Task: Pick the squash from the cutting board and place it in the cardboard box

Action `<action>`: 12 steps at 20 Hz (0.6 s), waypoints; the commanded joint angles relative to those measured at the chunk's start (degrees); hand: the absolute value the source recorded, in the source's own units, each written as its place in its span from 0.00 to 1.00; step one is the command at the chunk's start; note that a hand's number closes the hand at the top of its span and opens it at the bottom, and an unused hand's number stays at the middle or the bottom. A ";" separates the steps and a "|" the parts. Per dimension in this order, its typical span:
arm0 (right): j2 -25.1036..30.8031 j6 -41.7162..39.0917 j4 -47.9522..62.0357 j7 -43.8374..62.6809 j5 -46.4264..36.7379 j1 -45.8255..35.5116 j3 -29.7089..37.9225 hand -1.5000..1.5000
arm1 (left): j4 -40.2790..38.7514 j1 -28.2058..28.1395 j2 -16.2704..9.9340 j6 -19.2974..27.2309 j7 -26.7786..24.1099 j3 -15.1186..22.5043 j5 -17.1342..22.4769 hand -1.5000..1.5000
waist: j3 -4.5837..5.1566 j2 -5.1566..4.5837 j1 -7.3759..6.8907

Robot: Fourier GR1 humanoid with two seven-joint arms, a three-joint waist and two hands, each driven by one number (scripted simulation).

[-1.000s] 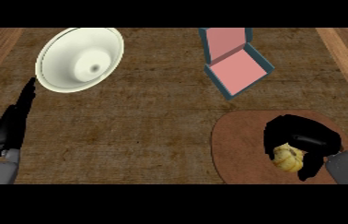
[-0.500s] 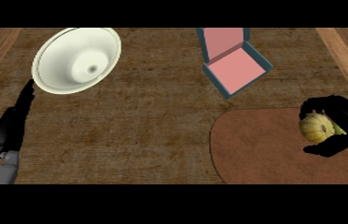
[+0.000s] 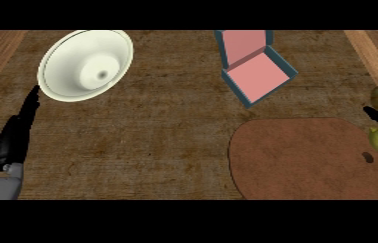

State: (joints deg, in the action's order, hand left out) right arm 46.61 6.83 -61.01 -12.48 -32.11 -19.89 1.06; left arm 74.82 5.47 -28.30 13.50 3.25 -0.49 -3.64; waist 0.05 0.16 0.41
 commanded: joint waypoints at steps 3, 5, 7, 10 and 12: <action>-0.33 -0.50 -11.94 3.68 1.34 -1.32 2.77 1.00 | 3.19 -0.79 0.22 -1.25 3.05 0.06 -0.71 0.50 | -0.04 0.06 -0.30; -1.10 -3.18 -15.35 5.59 1.27 -3.30 1.89 1.00 | -0.34 1.46 0.68 -1.51 1.04 -1.13 -0.79 0.50 | -0.01 -0.06 -0.22; -2.76 -4.78 -13.98 5.30 1.76 -5.63 2.01 1.00 | -3.09 1.83 2.33 -0.23 -1.64 -0.94 -2.58 0.50 | -0.02 -0.18 -0.52; -3.33 -11.57 -15.38 9.01 4.95 -10.98 1.51 1.00 | -0.13 -0.67 1.22 -2.04 -1.73 -1.56 -1.55 0.50 | -0.02 -0.15 -1.00; -8.49 -10.15 -15.93 14.20 4.82 -13.53 0.20 1.00 | 1.03 1.86 2.38 -1.86 2.07 -0.61 -1.83 0.50 | -0.03 -0.13 -0.95</action>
State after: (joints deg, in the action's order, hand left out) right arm 42.08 -0.83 -75.33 -3.30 -28.71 -28.96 2.07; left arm 74.42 5.86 -26.43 12.27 2.60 -1.25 -5.37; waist 0.05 0.03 -0.38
